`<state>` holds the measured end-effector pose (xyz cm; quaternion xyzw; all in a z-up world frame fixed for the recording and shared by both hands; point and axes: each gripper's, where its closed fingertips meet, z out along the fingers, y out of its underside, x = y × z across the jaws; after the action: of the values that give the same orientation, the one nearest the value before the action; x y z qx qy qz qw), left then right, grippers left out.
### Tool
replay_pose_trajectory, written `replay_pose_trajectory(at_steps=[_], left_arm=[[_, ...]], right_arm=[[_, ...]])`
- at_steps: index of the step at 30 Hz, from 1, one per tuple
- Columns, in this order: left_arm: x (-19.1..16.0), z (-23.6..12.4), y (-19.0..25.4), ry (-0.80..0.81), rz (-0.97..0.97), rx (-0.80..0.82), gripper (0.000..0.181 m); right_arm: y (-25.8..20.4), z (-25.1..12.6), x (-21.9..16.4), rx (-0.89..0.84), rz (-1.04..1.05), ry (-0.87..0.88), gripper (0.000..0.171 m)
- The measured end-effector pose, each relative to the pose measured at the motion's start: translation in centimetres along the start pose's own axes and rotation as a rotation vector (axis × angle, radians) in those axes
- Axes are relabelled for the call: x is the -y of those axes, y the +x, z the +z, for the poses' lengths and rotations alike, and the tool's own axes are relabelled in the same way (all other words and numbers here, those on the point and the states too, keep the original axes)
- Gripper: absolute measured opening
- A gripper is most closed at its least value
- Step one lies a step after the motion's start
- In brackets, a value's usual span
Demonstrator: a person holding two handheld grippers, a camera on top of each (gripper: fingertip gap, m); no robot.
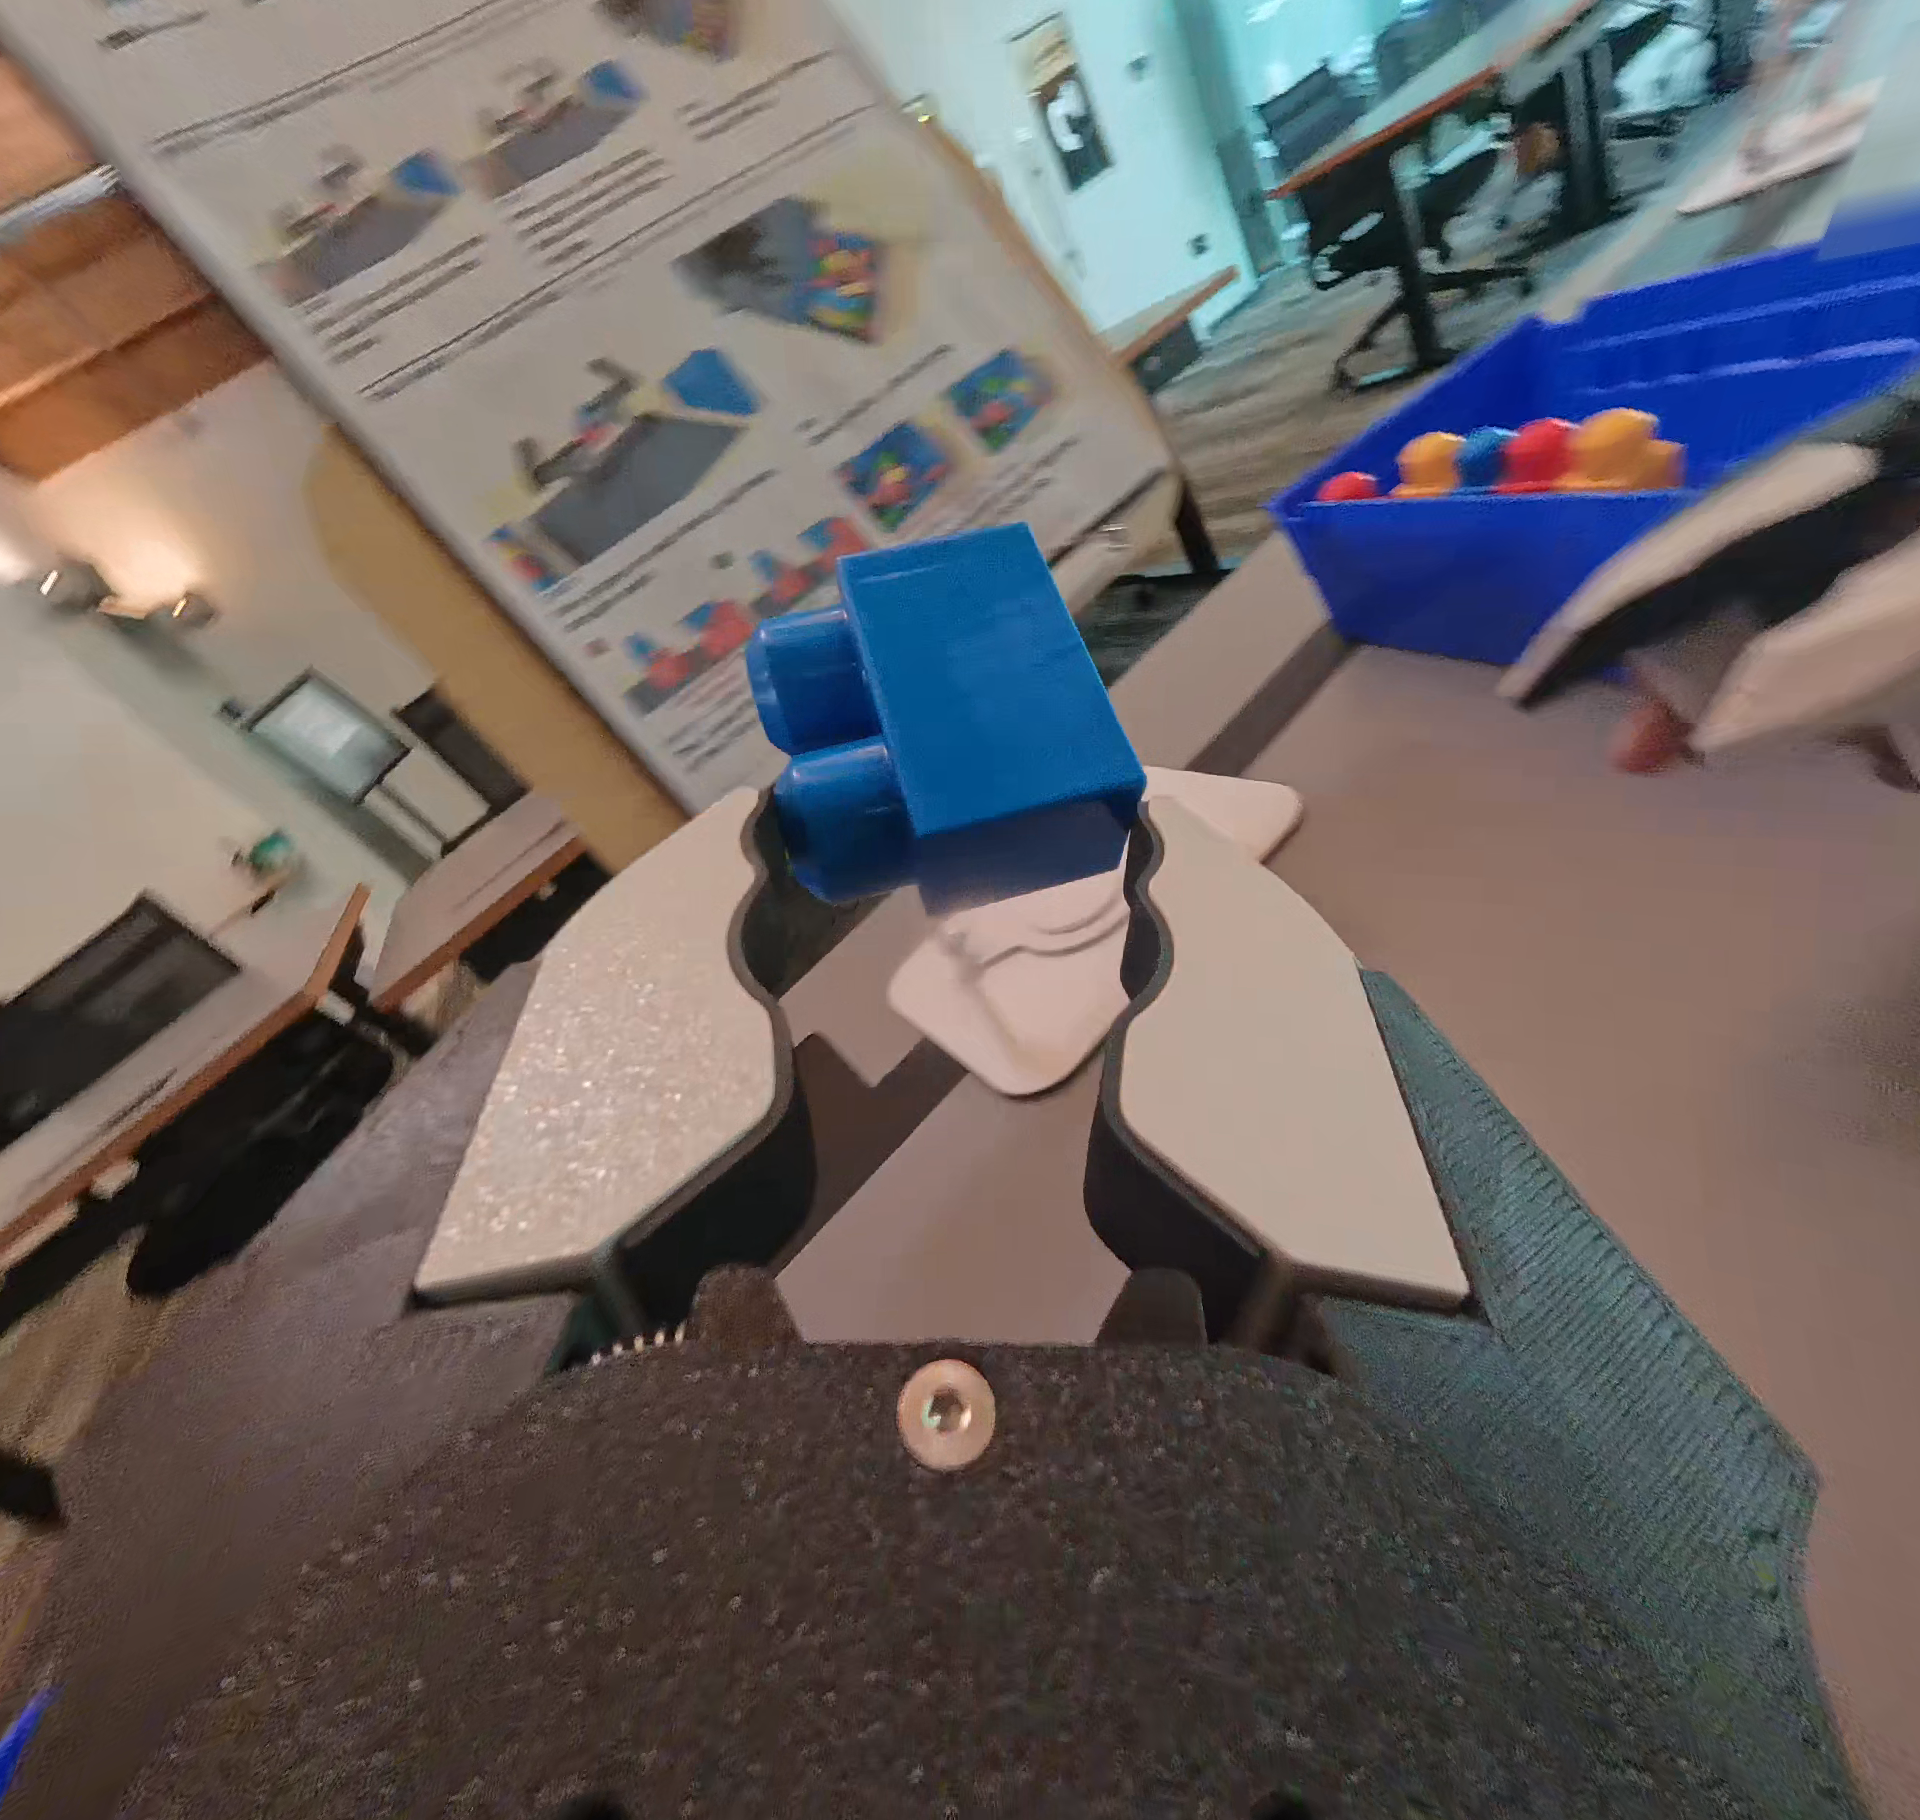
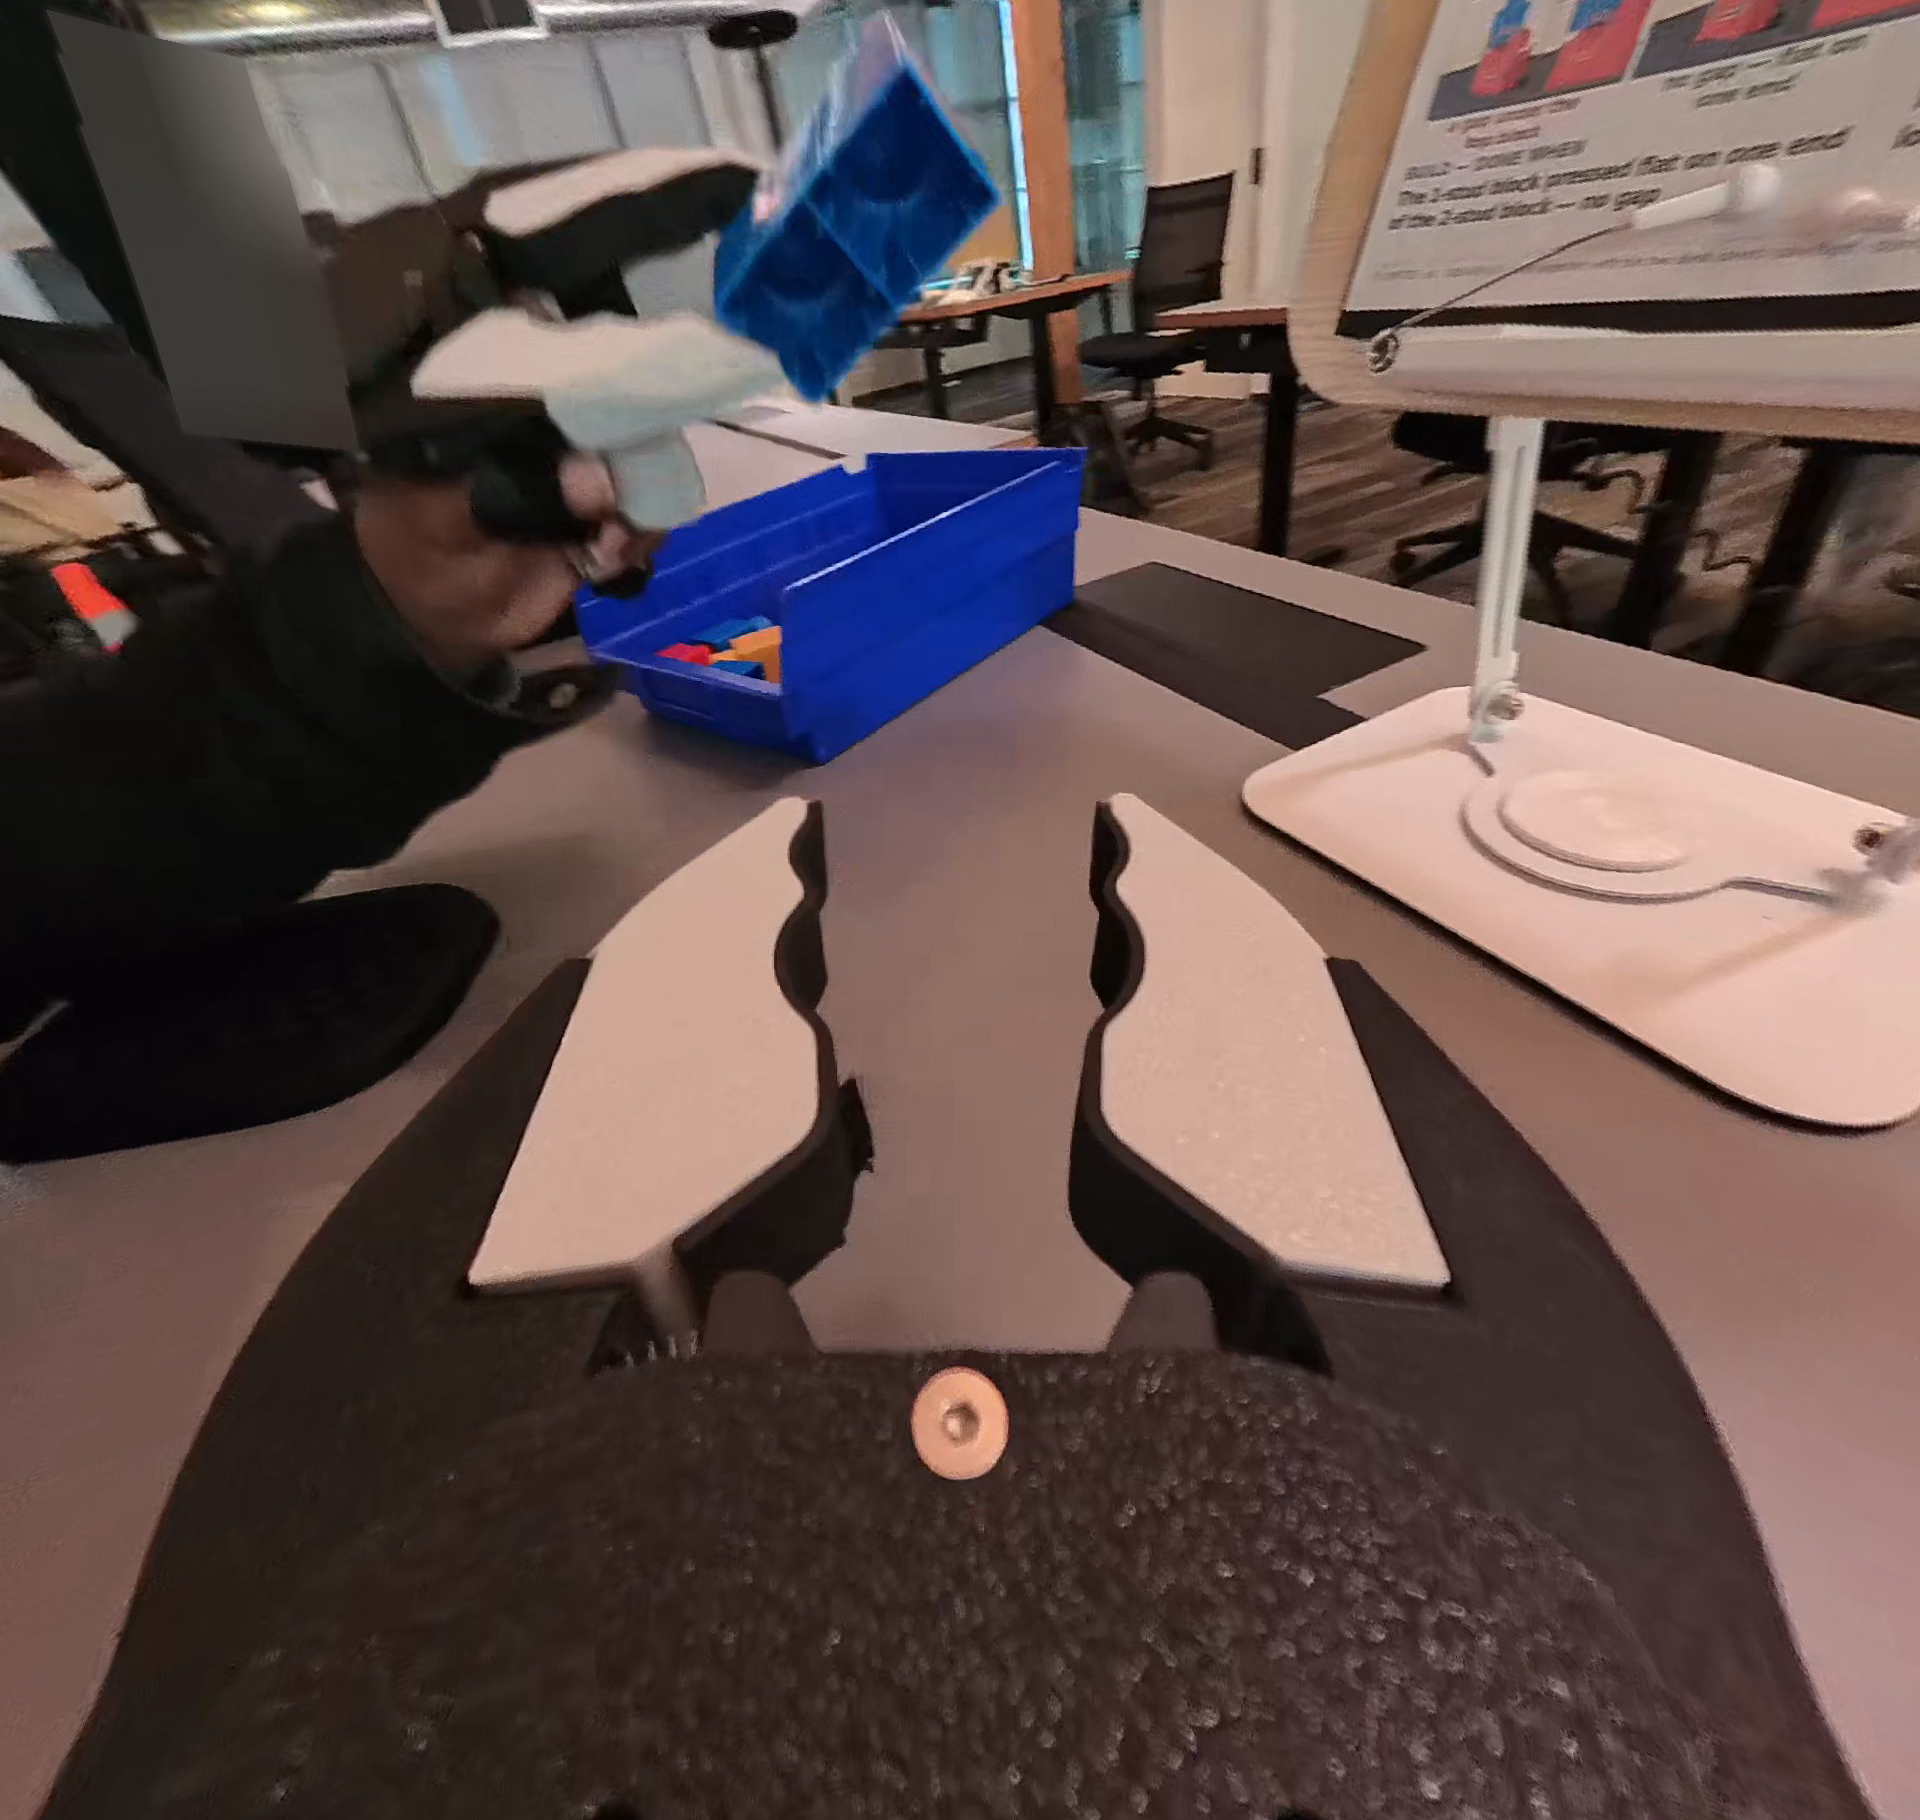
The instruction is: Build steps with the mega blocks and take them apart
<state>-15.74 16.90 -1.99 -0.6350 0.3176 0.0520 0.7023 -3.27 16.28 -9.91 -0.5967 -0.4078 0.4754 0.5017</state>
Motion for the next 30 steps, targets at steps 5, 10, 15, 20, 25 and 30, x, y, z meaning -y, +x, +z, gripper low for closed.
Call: replay_pose_trajectory(at_steps=[5, 10, 15, 20, 25, 30], left_arm=[[-0.9, 0.1, 8.2, 0.036, 0.209, -0.158, 0.064], [-2.1, -0.4, 13.7, 0.075, 0.401, -0.322, 0.063], [-2.8, -1.2, 17.1, 0.096, 0.544, -0.424, 0.063], [-3.4, -1.7, 18.7, 0.120, 0.616, -0.469, 0.063], [-3.3, -1.8, 18.9, 0.067, 0.235, -0.638, 0.097], [-1.1, -2.4, 18.0, 0.107, -0.393, -0.831, 0.078]], right_arm=[[-1.1, -1.1, 0.6, 0.169, 0.129, -0.039, 0.066], [-2.6, -2.0, -1.1, 0.313, 0.164, -0.180, 0.073], [-3.9, -1.9, -3.8, 0.379, 0.116, -0.311, 0.071], [-5.1, -2.2, -5.8, 0.442, 0.034, -0.398, 0.039], [-5.0, -2.3, -3.1, 0.429, -0.034, -0.213, 0.036], [-5.6, -2.4, -0.7, 0.439, -0.072, -0.033, 0.037]])
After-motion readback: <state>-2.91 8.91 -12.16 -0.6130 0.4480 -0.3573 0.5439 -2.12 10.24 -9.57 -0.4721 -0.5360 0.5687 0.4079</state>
